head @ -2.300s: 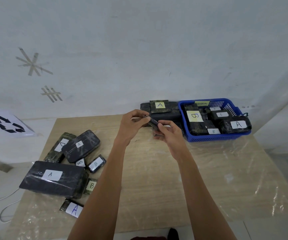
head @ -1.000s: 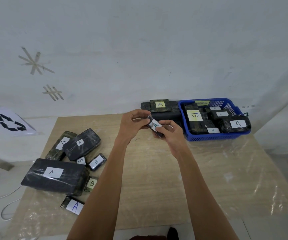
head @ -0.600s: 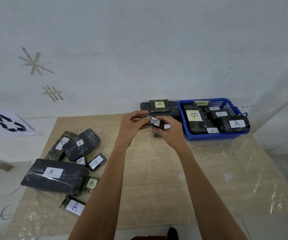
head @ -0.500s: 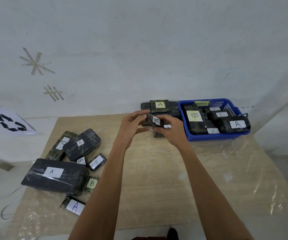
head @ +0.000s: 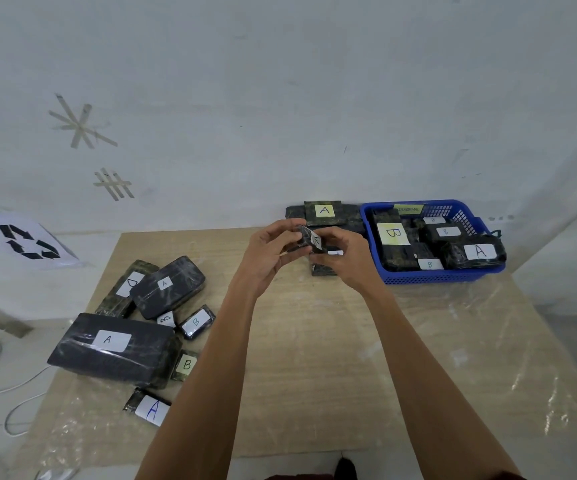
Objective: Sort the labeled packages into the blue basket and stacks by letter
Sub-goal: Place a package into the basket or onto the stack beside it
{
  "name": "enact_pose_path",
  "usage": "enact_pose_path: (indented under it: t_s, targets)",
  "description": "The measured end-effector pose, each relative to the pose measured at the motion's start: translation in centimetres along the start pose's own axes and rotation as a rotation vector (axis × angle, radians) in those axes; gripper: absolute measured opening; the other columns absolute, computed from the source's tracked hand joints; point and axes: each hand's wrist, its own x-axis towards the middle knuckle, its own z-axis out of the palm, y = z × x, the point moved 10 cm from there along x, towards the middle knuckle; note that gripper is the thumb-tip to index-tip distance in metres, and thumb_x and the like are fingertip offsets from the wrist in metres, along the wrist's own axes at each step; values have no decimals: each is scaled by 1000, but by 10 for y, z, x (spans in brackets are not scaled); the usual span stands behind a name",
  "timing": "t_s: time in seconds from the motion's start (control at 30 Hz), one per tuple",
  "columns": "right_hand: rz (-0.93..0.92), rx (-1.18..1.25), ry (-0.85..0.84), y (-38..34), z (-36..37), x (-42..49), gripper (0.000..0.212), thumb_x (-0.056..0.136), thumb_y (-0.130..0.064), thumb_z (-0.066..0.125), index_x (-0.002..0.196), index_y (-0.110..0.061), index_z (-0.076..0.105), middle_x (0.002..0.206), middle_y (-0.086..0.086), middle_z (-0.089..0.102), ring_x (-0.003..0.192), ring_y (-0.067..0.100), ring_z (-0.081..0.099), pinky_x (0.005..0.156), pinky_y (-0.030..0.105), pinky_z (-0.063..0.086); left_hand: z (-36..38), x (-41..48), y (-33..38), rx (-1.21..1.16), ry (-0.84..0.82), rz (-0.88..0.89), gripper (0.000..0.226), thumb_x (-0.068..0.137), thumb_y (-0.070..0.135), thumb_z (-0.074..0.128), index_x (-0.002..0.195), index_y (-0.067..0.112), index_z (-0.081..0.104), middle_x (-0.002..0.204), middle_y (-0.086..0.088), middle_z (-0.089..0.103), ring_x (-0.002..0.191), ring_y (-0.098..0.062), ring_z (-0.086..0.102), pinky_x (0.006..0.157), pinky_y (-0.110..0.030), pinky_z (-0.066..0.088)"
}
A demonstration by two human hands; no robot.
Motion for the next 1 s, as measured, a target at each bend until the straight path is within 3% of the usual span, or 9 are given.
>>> enact_pose_path:
  t_s: [0.13,0.27,0.43,0.67,0.8,0.9,1.0]
  targets:
    - [-16,-35,5,0,-4,0,42,72,-1,87,111,-7,74,104,2,75,96,13,71,87,25,56,-5,0,-2,18,29,11,19,94,-8,58,104,0,72,95,-14,70,84,-19,70,86,-37,61]
    - [-11,-57,14,0,-6,-2,44,71,-5,88,113,-12,75,107,-1,73,98,13,69,87,31,57,-17,1,-11,-11,88,-25,18,95,-4,59,107,-1,72,99,-14,72,90,-24,69,81,-32,61]
    - [143,186,-40,-1,-3,-7,40,78,-6,84,116,-15,71,109,8,70,88,19,69,59,33,59,-26,0,-13,22,104,1,21,90,-4,69,110,-2,69,99,-15,75,91,-23,73,80,-28,60]
    - [347,421,-7,6,2,-13,25,99,-5,60,122,-11,65,104,14,69,73,26,68,49,29,53,-36,4,-21,68,110,13,20,88,-7,69,106,2,72,99,-18,68,91,-24,72,82,-30,60]
    - [344,408,27,9,1,-14,21,98,0,58,114,-7,69,89,12,66,65,25,61,49,28,51,-35,8,-22,146,112,42,21,88,-6,70,103,8,74,99,-18,65,88,-23,71,82,-31,60]
    - [347,524,1,6,6,-15,22,99,-2,56,117,-5,69,93,14,69,68,24,65,55,28,54,-37,11,-23,214,123,41,21,89,-4,71,105,9,74,102,-18,65,89,-21,70,80,-31,60]
    - [349,679,-56,-3,14,-15,28,103,-2,47,123,2,66,99,20,70,70,25,67,56,30,55,-32,15,-26,194,87,26,21,91,-4,69,108,8,73,110,-26,68,97,-29,70,89,-35,60]
